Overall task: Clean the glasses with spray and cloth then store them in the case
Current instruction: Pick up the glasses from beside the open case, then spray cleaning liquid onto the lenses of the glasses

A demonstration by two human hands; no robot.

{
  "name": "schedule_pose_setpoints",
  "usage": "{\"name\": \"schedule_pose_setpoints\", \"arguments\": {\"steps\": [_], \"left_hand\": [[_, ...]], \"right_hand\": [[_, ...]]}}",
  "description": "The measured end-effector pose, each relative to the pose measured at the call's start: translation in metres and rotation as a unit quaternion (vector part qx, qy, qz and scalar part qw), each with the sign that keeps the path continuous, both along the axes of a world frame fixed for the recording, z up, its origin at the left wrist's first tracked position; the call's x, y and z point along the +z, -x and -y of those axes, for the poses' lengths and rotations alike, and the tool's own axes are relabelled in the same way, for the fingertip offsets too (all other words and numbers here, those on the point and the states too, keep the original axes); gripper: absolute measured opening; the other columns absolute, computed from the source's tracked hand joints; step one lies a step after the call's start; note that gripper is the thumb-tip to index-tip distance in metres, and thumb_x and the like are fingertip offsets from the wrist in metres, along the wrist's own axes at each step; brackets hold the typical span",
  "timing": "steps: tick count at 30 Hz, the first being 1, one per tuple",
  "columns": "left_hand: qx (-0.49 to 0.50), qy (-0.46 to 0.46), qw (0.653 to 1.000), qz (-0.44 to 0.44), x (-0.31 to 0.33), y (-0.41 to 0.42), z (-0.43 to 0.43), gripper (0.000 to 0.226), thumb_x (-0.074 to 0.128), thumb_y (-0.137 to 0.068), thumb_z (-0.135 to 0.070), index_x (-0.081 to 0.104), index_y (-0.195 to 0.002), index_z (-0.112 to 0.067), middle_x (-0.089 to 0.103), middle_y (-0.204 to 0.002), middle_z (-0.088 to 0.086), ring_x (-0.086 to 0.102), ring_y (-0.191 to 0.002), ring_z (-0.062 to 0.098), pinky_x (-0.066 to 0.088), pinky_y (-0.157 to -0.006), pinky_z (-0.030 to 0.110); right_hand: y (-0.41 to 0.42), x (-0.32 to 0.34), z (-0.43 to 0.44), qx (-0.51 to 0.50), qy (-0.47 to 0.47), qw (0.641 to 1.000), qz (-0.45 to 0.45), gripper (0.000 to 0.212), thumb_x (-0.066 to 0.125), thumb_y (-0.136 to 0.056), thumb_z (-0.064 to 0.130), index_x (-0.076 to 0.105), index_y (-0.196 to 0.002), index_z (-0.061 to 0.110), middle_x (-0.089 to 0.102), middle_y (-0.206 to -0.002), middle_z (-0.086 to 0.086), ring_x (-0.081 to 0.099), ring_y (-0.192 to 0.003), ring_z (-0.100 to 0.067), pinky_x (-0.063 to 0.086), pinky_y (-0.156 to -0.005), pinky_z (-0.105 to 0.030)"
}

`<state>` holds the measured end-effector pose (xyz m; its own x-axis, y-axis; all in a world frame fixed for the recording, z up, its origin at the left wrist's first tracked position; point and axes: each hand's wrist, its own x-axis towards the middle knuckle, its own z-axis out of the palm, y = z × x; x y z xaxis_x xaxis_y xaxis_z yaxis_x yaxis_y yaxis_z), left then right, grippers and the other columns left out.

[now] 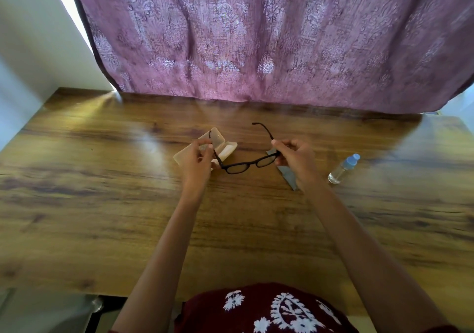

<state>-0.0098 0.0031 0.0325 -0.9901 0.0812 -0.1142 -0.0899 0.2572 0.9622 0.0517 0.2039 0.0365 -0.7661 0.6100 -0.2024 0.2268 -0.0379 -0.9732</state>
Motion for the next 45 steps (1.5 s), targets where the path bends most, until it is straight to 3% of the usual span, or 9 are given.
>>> {"name": "schedule_pose_setpoints", "arguments": {"steps": [7,15,21,32,34,36,40,42,45], "left_hand": [[-0.138,0.194,0.906,-0.352,-0.006,0.001,0.016,0.031,0.053,-0.093,-0.004,0.064,-0.119,-0.018,0.045,-0.137,0.007,0.044,-0.122,0.018,0.038,-0.094,0.021],[-0.187,0.250,0.790,-0.527,0.008,0.001,0.013,0.028,0.069,-0.088,-0.012,0.065,-0.116,-0.013,0.066,-0.112,0.000,0.058,-0.106,0.015,0.046,-0.093,0.027],[-0.204,0.259,0.784,-0.525,0.006,-0.001,0.009,0.028,0.068,-0.088,-0.010,0.066,-0.116,-0.012,0.067,-0.112,-0.001,0.062,-0.102,0.018,0.054,-0.082,0.036],[-0.171,0.203,0.804,-0.532,0.015,-0.014,-0.001,0.019,0.067,-0.084,0.000,0.070,-0.104,0.000,0.070,-0.098,0.009,0.066,-0.090,0.024,0.056,-0.075,0.033],[-0.151,0.191,0.807,-0.538,0.017,-0.012,-0.006,0.017,0.069,-0.084,0.001,0.070,-0.101,0.000,0.070,-0.095,0.009,0.066,-0.087,0.022,0.054,-0.073,0.031],[-0.133,0.177,0.812,-0.539,0.018,-0.008,-0.012,0.016,0.069,-0.083,0.004,0.070,-0.098,0.000,0.070,-0.091,0.007,0.063,-0.084,0.018,0.050,-0.070,0.026],[-0.110,0.164,0.826,-0.527,0.015,-0.002,-0.020,0.021,0.069,-0.080,0.011,0.071,-0.098,0.000,0.068,-0.085,0.006,0.056,-0.081,0.013,0.044,-0.069,0.022],[-0.106,0.156,0.835,-0.517,0.015,-0.001,-0.021,0.022,0.068,-0.080,0.011,0.070,-0.100,0.000,0.069,-0.086,0.006,0.056,-0.083,0.013,0.045,-0.070,0.023],[-0.104,0.148,0.838,-0.515,0.018,0.000,-0.023,0.023,0.067,-0.080,0.011,0.070,-0.100,0.001,0.070,-0.088,0.008,0.057,-0.084,0.014,0.046,-0.072,0.023]], "right_hand": [[0.001,0.014,-0.015,-0.011,0.000,1.000,0.007,0.020,0.073,-0.085,0.019,0.070,-0.088,0.000,0.063,-0.059,-0.005,0.056,-0.043,-0.007,0.048,-0.049,-0.017],[0.012,0.023,-0.029,-0.025,0.051,0.997,0.051,0.022,0.080,-0.075,0.014,0.070,-0.083,-0.005,0.064,-0.065,-0.008,0.058,-0.053,-0.013,0.048,-0.057,-0.022],[0.007,0.037,-0.035,-0.005,0.100,0.992,0.082,0.008,0.074,-0.079,0.005,0.068,-0.082,0.001,0.059,-0.063,-0.004,0.052,-0.035,-0.001,0.044,-0.041,-0.012],[-0.007,0.038,-0.037,0.001,0.094,0.994,0.047,0.026,0.071,-0.086,0.025,0.068,-0.096,0.003,0.065,-0.073,-0.005,0.057,-0.049,-0.005,0.051,-0.051,-0.016],[-0.012,0.038,-0.036,-0.031,0.041,0.998,0.026,0.019,0.063,-0.091,0.029,0.068,-0.087,0.011,0.066,-0.070,0.000,0.059,-0.051,-0.007,0.053,-0.054,-0.019],[-0.019,0.034,-0.040,-0.076,-0.144,0.987,0.011,0.024,0.058,-0.094,0.027,0.068,-0.080,0.011,0.065,-0.065,0.001,0.062,-0.056,-0.011,0.052,-0.058,-0.021],[-0.039,0.014,-0.058,-0.137,-0.491,0.859,-0.042,0.017,0.056,-0.093,0.017,0.066,-0.089,0.003,0.060,-0.081,-0.008,0.057,-0.079,-0.024,0.033,-0.069,-0.017],[-0.049,-0.001,-0.068,-0.151,-0.531,0.831,-0.059,0.018,0.057,-0.091,0.015,0.064,-0.098,0.000,0.060,-0.094,-0.016,0.054,-0.093,-0.028,0.032,-0.078,-0.016],[-0.065,-0.026,-0.077,-0.158,-0.497,0.851,-0.063,0.031,0.057,-0.091,0.016,0.056,-0.116,-0.001,0.055,-0.110,-0.020,0.052,-0.102,-0.032,0.040,-0.088,-0.027]]}}
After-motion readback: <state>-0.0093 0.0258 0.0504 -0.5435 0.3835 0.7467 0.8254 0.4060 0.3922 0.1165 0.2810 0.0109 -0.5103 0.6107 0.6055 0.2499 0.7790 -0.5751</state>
